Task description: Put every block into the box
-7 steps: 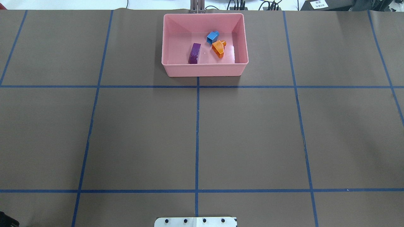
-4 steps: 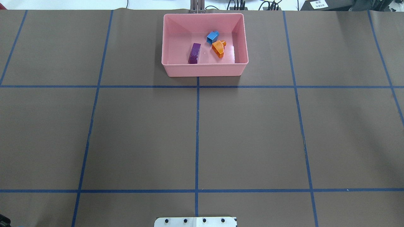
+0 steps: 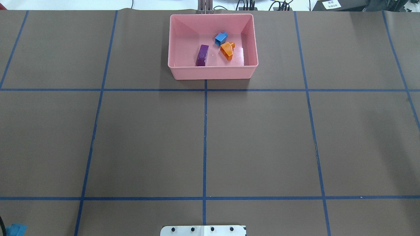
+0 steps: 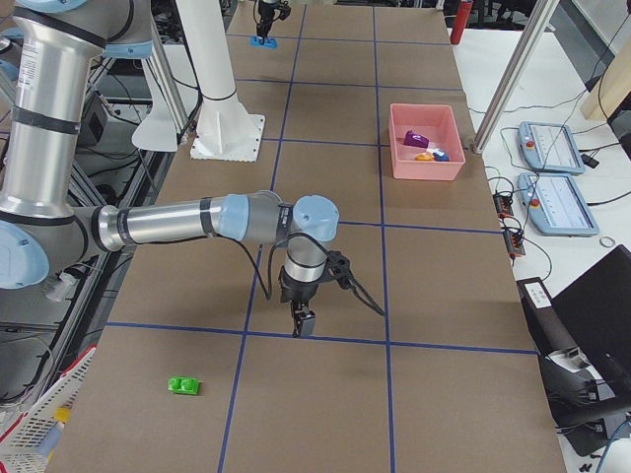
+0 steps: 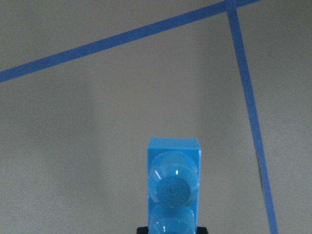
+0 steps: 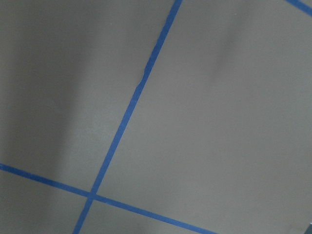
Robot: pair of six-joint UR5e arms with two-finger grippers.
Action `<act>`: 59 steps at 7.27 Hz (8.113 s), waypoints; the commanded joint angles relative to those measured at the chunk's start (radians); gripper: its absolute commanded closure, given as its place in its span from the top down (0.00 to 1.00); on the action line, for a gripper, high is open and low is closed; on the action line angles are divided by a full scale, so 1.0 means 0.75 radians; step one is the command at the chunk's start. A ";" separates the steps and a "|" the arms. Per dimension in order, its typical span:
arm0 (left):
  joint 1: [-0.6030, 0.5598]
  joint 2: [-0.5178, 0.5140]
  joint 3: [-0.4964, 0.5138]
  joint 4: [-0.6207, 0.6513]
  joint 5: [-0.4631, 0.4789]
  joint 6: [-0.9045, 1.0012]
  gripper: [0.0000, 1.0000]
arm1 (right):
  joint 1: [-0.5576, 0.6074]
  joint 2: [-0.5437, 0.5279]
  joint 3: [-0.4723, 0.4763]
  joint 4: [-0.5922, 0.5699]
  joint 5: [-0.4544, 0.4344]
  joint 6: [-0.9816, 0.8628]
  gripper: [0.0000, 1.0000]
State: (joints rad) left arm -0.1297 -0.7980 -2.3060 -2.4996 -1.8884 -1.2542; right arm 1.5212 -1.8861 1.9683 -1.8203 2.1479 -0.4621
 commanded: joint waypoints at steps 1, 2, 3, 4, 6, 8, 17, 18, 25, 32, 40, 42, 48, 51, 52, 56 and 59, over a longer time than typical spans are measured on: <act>-0.408 -0.138 0.007 0.054 -0.309 0.209 0.00 | 0.017 -0.207 -0.130 0.301 0.158 -0.002 1.00; -0.542 -0.254 0.011 0.184 -0.384 0.260 0.00 | 0.039 -0.248 -0.212 0.428 0.173 0.001 1.00; -0.679 -0.456 0.017 0.424 -0.447 0.338 0.00 | 0.044 -0.299 -0.243 0.506 0.169 0.005 1.00; -0.832 -0.707 0.035 0.734 -0.533 0.440 0.00 | 0.050 -0.338 -0.282 0.555 0.169 0.007 1.00; -0.901 -0.883 0.045 0.954 -0.548 0.521 0.00 | 0.052 -0.416 -0.335 0.706 0.163 0.098 1.00; -0.919 -1.023 0.072 1.068 -0.546 0.521 0.00 | 0.052 -0.453 -0.539 1.132 0.161 0.345 1.00; -0.978 -1.342 0.245 1.146 -0.536 0.486 0.00 | 0.044 -0.455 -0.712 1.229 0.325 0.418 1.00; -1.019 -1.479 0.333 1.173 -0.538 0.472 0.00 | 0.044 -0.455 -0.714 1.229 0.337 0.418 1.00; -1.079 -2.247 1.243 0.828 -0.467 0.231 0.00 | 0.038 -0.447 -0.741 1.226 0.413 0.483 0.00; -0.942 -2.626 1.919 0.347 -0.040 -0.070 0.99 | -0.015 -0.445 -0.616 1.216 0.537 0.481 0.00; -0.872 -2.522 1.738 0.349 0.047 -0.083 1.00 | 0.080 -0.231 0.146 0.214 0.611 0.487 0.00; -0.890 -2.454 1.633 0.426 -0.034 -0.079 1.00 | 0.074 0.272 0.121 -0.174 0.510 0.514 0.00; -1.309 -1.821 1.137 0.778 -0.317 0.623 1.00 | -0.395 1.332 -0.219 -0.190 0.279 1.470 0.00; -1.491 -1.451 0.856 1.028 -0.301 1.253 1.00 | -0.580 1.522 -0.555 0.264 0.059 1.781 0.00; -1.526 -1.284 0.791 0.983 -0.301 1.334 1.00 | -0.615 1.610 -0.706 0.385 -0.002 1.829 0.00; -1.627 -1.125 0.745 0.932 -0.301 1.343 1.00 | -0.778 1.729 -1.049 0.817 -0.286 1.874 0.00; -1.629 -1.047 0.749 0.944 -0.155 1.367 1.00 | -0.819 1.748 -1.072 0.819 -0.313 1.892 0.42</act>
State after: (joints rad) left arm -1.3485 -1.5996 -1.7442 -1.7959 -2.0340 -0.2384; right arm 0.9163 -0.5799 1.1753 -1.2082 1.9177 0.9480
